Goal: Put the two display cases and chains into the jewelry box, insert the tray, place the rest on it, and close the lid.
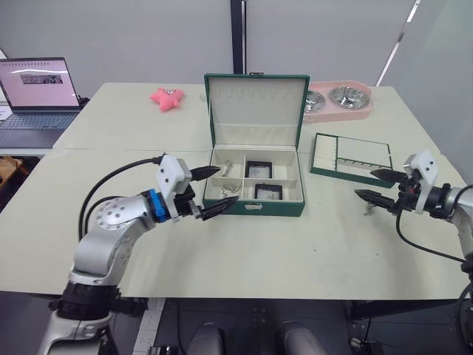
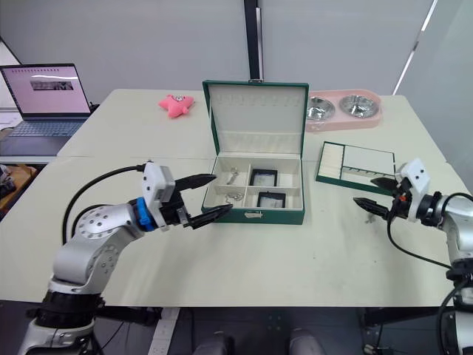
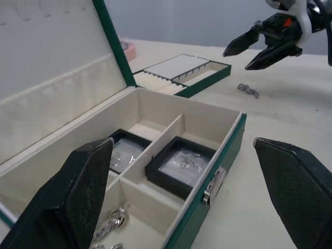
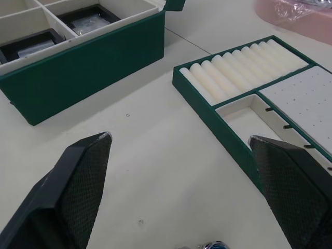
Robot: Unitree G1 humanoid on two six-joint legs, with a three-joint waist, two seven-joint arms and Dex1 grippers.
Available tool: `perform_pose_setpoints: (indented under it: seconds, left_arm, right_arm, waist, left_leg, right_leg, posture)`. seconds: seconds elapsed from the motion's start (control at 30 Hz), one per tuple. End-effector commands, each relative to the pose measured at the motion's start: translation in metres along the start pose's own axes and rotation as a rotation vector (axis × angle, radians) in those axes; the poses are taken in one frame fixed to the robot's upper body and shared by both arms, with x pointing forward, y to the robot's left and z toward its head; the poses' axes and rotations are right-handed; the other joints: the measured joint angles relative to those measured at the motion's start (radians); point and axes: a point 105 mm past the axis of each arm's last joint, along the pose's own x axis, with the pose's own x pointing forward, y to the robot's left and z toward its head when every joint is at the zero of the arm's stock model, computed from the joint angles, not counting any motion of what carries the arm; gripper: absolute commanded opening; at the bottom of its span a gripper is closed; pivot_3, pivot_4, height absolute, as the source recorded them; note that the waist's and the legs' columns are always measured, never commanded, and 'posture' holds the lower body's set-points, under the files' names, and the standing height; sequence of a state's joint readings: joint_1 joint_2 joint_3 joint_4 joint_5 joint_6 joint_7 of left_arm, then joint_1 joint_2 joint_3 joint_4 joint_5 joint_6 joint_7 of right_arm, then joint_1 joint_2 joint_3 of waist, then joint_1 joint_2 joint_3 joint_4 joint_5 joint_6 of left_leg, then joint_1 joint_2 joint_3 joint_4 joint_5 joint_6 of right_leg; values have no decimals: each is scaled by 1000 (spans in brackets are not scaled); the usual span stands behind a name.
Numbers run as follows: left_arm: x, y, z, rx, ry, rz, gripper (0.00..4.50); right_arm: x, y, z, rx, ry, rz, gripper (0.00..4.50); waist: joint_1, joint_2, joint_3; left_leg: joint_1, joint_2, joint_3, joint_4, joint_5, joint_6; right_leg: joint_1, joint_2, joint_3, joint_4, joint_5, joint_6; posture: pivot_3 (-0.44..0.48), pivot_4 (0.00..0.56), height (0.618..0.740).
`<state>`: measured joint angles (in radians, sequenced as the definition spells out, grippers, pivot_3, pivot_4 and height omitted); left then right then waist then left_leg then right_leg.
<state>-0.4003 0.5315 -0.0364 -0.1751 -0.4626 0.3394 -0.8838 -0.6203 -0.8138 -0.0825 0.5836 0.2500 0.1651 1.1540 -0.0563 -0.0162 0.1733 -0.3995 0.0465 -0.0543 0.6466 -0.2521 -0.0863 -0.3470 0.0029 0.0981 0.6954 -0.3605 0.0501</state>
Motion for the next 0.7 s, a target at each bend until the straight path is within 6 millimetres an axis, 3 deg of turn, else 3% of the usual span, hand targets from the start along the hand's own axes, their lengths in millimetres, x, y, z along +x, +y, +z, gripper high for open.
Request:
perform_pose_setpoints:
  seconds: [0.03,0.43,0.7]
  left_arm:
    - [18,-9,7,23,-45,-40,4500]
    - [62,-31,-3,24,-113,-26,4500]
    - [73,-47,-6,-2,-121,-56,4500]
  right_arm:
    - [8,-9,1,-38,19,-12,4476]
    - [33,-28,-3,-31,50,-95,4476]
    - [39,-33,-5,-45,91,-140,4476]
  waist:
    - [-1,0,0]
    - [0,0,0]
    - [0,0,0]
  left_leg:
    - [0,0,0,0,0,0]
    - [0,0,1,0,0,0]
    - [0,0,1,0,2,-4]
  right_leg:
    - [0,0,0,0,0,0]
    - [1,-1,0,0,0,0]
    - [1,-1,0,0,0,0]
  posture:
    - [0,150,740]
    - [0,150,740]
    - [0,150,740]
